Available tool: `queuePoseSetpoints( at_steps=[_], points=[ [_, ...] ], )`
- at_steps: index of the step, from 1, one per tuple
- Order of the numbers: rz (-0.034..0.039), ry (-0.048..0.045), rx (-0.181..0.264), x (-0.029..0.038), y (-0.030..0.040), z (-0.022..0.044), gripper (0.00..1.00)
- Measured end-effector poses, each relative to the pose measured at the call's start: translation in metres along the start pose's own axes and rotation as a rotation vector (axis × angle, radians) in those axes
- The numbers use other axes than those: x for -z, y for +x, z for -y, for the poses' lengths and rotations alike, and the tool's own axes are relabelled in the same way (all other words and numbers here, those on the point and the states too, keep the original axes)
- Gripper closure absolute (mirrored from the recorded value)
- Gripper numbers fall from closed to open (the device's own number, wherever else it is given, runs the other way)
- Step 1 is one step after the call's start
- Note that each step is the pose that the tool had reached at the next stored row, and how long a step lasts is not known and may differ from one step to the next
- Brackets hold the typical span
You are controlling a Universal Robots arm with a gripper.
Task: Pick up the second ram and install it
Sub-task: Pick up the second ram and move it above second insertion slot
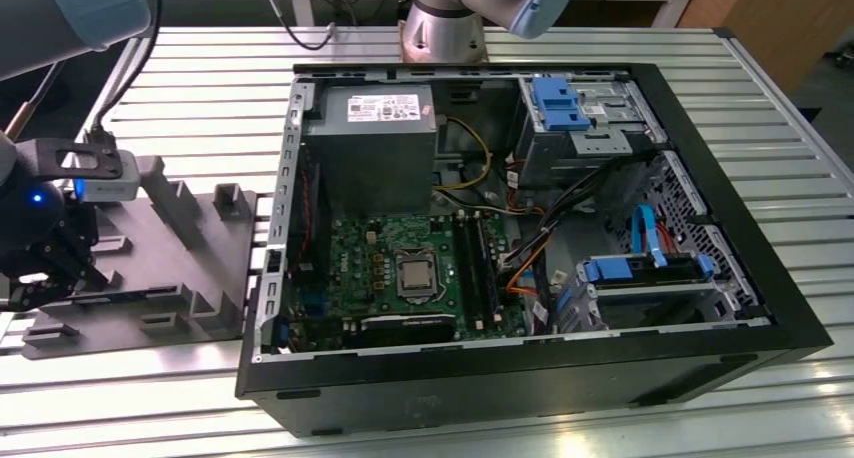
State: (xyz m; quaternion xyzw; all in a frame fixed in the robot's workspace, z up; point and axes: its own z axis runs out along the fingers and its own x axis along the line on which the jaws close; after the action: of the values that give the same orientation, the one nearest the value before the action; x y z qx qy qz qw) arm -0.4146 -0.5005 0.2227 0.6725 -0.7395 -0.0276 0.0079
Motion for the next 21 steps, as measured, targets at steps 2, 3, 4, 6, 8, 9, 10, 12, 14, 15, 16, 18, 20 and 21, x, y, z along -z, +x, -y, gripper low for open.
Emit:
queuePoseSetpoints(
  at_steps=[2, 3, 4, 6, 8, 9, 10, 12, 14, 15, 16, 18, 20, 21],
  points=[
    [0.0001, 0.0001, 0.0, -0.0001, 0.0, 0.0, 0.89],
    [0.0001, 0.0001, 0.0, -0.0001, 0.0, 0.0, 0.89],
    [0.0001, 0.0001, 0.0, -0.0001, 0.0, 0.0, 0.89],
    [0.0001, 0.0001, 0.0, -0.0001, 0.0, 0.0, 0.89],
    [0.0001, 0.0001, 0.0, -0.0001, 0.0, 0.0, 0.84],
    [0.0001, 0.0002, 0.0, -0.0001, 0.0, 0.0, 0.84],
    [0.0001, 0.0001, 0.0, -0.0001, 0.0, 0.0, 0.77],
    [0.0001, 0.0001, 0.0, -0.0001, 0.0, 0.0, 0.7],
    [0.0003, 0.0, 0.003, -0.0003, 0.0, 0.0, 0.7],
    [0.0019, -0.0001, 0.01, -0.0007, 0.0, 0.0, 0.7],
    [0.0054, -0.0007, 0.019, -0.0012, 0.0001, 0.0, 0.7],
    [0.0127, -0.0021, 0.038, -0.0024, 0.0, 0.0, 0.7],
    [0.0156, -0.0026, 0.054, -0.0037, 0.0001, -0.0003, 0.7],
    [0.0154, -0.0029, 0.059, -0.0043, 0.0002, -0.0008, 0.7]
  ],
)
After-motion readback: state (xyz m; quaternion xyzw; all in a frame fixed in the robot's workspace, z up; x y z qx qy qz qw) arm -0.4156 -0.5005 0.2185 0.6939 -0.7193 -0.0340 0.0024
